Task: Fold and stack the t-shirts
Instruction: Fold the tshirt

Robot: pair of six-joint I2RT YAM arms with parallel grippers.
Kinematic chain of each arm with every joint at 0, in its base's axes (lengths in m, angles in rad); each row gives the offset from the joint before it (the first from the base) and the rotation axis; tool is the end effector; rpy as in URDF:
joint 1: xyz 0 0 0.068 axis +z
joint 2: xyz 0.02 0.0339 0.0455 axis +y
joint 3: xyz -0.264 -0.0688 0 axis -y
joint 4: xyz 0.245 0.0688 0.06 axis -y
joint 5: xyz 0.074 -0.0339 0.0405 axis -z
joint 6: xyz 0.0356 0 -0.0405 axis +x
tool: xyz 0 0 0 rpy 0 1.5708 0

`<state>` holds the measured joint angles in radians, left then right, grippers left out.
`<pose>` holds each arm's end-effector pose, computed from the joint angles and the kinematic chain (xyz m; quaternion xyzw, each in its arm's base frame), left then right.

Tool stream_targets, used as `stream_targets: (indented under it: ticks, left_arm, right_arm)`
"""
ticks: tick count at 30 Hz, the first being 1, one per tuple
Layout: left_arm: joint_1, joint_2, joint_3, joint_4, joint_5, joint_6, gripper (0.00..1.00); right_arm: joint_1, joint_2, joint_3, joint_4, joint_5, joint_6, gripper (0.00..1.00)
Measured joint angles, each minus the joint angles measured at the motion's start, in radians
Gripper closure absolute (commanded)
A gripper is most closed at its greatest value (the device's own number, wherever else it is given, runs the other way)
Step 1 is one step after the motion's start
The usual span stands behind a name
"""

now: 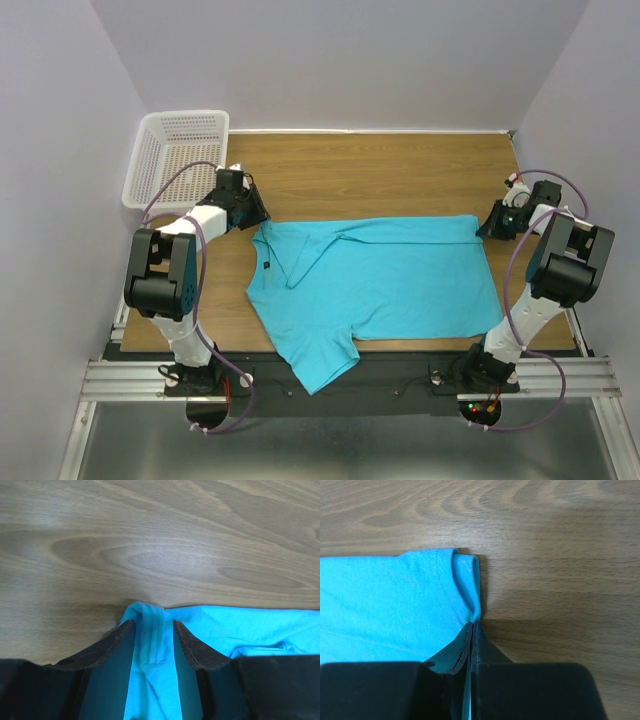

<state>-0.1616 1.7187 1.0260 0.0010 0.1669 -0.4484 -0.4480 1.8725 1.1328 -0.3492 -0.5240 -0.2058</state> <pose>0.3640 -0.0653 0.1947 -0.0938 0.8976 -0.1993 0.3818 0.3398 -0.1435 0.1519 0.0520 0.9386 0.1642 0.2990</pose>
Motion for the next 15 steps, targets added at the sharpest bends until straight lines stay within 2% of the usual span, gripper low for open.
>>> stream_targets:
  ticks: [15]
  left_arm:
    - [0.0,0.071,0.051,-0.005,-0.019,-0.006,0.57]
  right_arm:
    - [0.0,0.0,0.0,0.0,-0.007,0.0,0.98]
